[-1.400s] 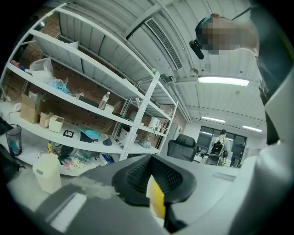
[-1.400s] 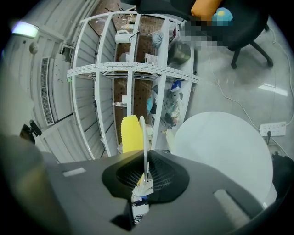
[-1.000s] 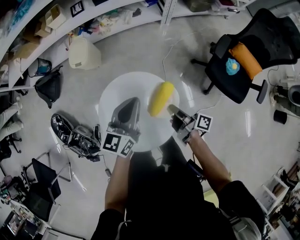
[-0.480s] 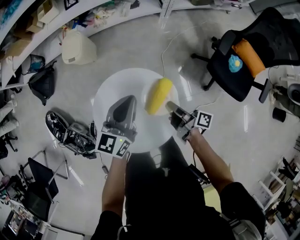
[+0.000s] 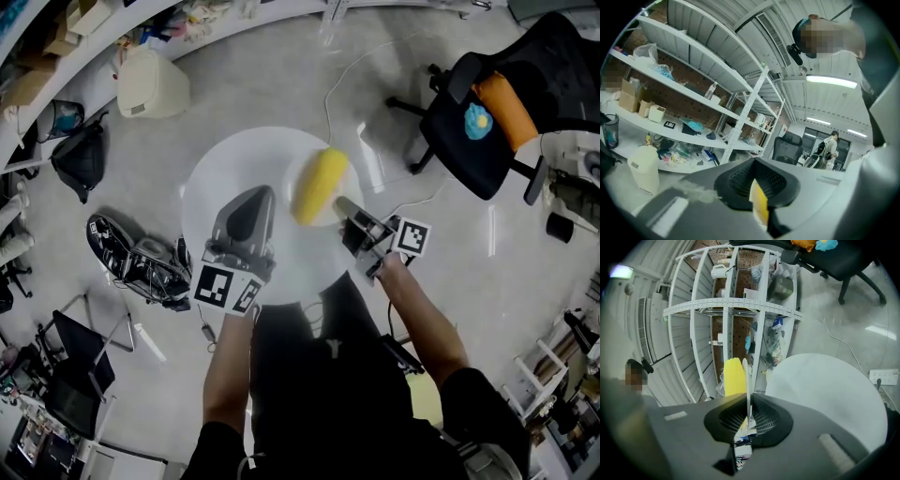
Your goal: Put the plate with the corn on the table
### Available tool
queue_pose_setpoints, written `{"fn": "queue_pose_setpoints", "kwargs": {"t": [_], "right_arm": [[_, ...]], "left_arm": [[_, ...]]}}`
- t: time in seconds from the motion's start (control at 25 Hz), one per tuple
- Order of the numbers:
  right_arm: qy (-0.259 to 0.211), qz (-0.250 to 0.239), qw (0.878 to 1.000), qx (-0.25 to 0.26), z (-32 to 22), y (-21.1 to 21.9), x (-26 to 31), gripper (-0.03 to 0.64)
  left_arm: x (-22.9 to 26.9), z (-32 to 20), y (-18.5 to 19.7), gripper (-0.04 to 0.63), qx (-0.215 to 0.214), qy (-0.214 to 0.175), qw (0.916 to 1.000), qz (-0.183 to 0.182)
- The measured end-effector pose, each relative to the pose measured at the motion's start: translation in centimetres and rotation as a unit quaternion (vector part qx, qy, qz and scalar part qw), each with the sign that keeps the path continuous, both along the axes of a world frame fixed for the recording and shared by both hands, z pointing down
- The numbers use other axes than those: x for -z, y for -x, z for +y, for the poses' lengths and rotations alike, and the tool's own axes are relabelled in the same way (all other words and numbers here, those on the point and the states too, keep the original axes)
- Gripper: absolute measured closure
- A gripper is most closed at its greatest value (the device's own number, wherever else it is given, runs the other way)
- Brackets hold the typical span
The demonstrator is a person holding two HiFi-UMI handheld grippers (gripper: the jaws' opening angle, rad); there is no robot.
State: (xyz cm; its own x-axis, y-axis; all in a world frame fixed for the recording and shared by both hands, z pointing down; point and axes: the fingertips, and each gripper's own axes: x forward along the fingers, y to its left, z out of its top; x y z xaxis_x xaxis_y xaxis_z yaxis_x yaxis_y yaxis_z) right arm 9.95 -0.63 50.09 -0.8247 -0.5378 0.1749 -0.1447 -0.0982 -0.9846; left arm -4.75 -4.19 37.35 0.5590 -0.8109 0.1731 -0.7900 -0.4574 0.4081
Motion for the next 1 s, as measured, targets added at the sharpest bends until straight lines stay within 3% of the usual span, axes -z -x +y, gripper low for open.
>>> {"fn": "queue_pose_setpoints", "kwargs": {"t": [1.0], "right_arm": [[-0.002,0.000,1.000,-0.006,-2.2,1.0,-5.1,0.586]], "left_arm": [[-5.4,-1.3,0.8,0.593,-0.002,0.021,0.9997,0.009]]}}
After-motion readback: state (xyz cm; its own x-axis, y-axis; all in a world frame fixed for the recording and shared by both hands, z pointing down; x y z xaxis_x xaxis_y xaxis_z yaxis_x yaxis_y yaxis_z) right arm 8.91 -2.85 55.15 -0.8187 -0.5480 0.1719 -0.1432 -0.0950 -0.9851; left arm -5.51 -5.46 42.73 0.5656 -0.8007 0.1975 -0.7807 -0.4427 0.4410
